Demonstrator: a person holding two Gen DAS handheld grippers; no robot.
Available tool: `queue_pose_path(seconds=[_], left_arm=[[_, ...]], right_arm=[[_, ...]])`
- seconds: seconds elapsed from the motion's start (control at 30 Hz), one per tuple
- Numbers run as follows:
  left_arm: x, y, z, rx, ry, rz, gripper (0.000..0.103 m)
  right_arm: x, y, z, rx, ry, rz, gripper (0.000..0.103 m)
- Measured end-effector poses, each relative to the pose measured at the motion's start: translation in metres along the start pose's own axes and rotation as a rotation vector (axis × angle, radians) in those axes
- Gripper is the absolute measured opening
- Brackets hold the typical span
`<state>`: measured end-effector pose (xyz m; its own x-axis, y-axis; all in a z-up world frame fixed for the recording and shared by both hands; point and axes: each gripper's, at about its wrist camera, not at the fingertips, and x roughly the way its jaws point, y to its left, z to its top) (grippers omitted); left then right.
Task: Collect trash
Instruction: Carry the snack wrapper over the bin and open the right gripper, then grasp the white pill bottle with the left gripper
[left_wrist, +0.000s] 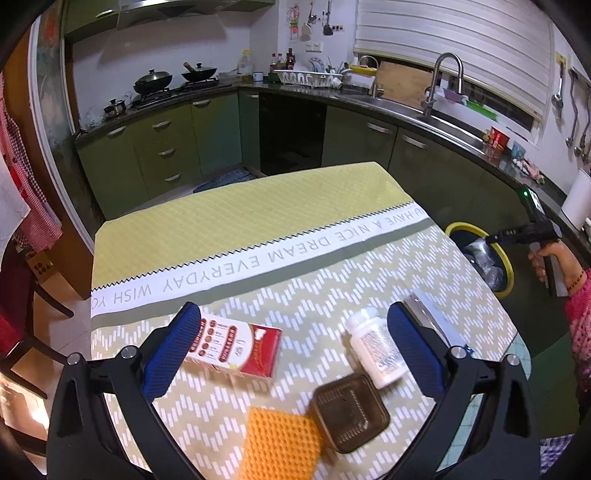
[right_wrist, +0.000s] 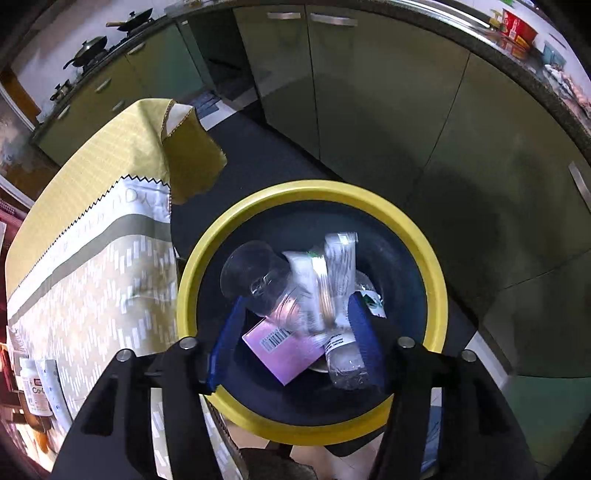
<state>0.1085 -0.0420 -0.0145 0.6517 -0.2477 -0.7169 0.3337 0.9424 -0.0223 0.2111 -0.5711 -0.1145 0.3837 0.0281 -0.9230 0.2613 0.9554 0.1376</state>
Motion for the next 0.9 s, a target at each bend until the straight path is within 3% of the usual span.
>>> queue_pose_path(seconds=[0.33, 0.57, 0.73, 0.9], left_arm=[[0.004, -0.026, -0.010, 0.021, 0.074, -0.070, 0.096], [0.041, -0.044, -0.011, -0.009, 0.204, -0.163, 0.096], [0.074, -0.056, -0.005, -0.019, 0.315, -0.188, 0.095], [0.101, -0.069, -0.003, -0.003, 0.396, -0.162, 0.095]], right_arm=[[-0.028, 0.017, -0.021, -0.045, -0.050, 0.051, 0.063], [-0.033, 0.036, -0.028, -0.085, -0.045, 0.082, 0.063], [-0.039, 0.049, -0.033, -0.119, -0.055, 0.104, 0.064], [-0.045, 0.059, -0.039, -0.152, -0.062, 0.116, 0.064]])
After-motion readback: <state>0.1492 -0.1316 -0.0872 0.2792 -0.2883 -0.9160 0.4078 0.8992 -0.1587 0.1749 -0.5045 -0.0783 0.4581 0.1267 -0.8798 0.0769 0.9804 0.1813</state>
